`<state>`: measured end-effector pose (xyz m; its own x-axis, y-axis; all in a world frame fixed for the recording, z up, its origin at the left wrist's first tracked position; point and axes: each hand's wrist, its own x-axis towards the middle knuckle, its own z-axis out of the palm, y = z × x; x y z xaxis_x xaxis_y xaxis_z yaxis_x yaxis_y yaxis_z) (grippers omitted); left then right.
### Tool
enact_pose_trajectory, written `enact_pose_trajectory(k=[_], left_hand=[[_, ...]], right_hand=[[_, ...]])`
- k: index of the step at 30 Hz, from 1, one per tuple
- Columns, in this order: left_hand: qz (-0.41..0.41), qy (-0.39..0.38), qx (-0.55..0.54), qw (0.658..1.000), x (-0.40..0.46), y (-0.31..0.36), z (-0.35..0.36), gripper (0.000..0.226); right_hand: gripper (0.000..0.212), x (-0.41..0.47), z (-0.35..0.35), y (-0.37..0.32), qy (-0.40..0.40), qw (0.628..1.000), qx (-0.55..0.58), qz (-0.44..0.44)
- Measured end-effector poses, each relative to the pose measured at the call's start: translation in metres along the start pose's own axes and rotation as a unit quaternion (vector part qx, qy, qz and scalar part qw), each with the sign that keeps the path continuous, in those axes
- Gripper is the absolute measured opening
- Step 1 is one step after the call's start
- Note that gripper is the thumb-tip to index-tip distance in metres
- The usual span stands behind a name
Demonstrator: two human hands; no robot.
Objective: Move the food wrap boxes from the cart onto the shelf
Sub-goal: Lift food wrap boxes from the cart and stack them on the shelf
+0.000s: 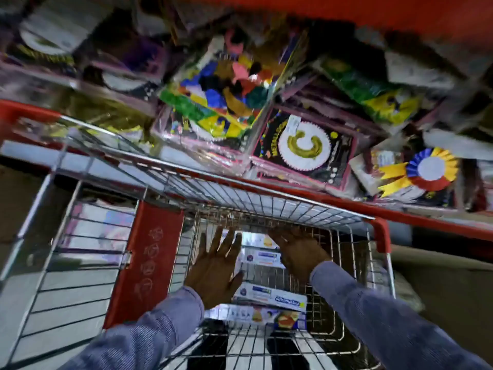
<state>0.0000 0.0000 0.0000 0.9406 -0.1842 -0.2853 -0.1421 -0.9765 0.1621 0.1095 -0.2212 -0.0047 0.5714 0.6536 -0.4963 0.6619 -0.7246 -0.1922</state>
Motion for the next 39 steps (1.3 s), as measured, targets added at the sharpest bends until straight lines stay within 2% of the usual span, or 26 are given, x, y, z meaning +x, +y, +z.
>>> enact_pose_trajectory(k=[1, 3, 6, 8, 13, 17, 20, 22, 25, 31, 35, 39], left_hand=[[0.007, -0.023, 0.009, 1.000, 0.006, -0.002, 0.017, 0.076], [0.019, -0.049, -0.005, 0.999, 0.014, -0.005, 0.040, 0.072], [0.040, -0.081, -0.039, 0.995, 0.029, -0.008, 0.077, 0.060], [0.062, -0.074, -0.043, 0.994, 0.039, -0.010, 0.091, 0.052], [0.092, -0.113, -0.068, 0.987, 0.062, -0.004, 0.119, 0.048], [0.105, -0.103, -0.055, 0.988, 0.073, 0.004, 0.132, 0.047], [0.091, -0.101, -0.022, 0.990, 0.076, 0.007, 0.138, 0.059], [0.077, -0.087, 0.011, 0.993, 0.078, 0.008, 0.143, 0.065], [0.069, -0.074, 0.017, 0.995, 0.080, 0.009, 0.147, 0.060], [0.069, -0.039, 0.019, 0.997, 0.063, 0.014, 0.095, 0.061], [0.063, 0.001, 0.012, 0.998, 0.028, 0.019, 0.009, 0.071], [0.045, 0.083, -0.014, 0.995, -0.018, 0.028, -0.110, 0.074]], right_hand=[[0.071, 0.017, 0.011, 0.003, -0.042, 0.999, 0.009, 0.014], [0.062, 0.043, 0.029, 0.009, -0.046, 0.998, 0.015, 0.042], [0.059, 0.081, 0.062, 0.021, -0.095, 0.993, 0.032, 0.067], [0.063, 0.093, 0.073, 0.025, -0.112, 0.992, 0.018, 0.055], [0.071, 0.108, 0.085, 0.041, -0.134, 0.991, -0.008, -0.018], [0.064, 0.108, 0.079, 0.050, -0.115, 0.991, -0.040, -0.058], [0.069, 0.105, 0.070, 0.049, -0.074, 0.996, -0.039, -0.027], [0.060, 0.102, 0.062, 0.046, -0.032, 0.999, -0.037, -0.012], [0.050, 0.089, 0.045, 0.040, -0.011, 1.000, -0.006, 0.007], [0.044, 0.039, -0.022, 0.024, 0.077, 0.996, 0.000, -0.039], [0.040, -0.008, -0.097, 0.003, 0.142, 0.986, -0.028, -0.082], [0.056, -0.066, -0.202, -0.021, 0.184, 0.977, -0.043, -0.103]])
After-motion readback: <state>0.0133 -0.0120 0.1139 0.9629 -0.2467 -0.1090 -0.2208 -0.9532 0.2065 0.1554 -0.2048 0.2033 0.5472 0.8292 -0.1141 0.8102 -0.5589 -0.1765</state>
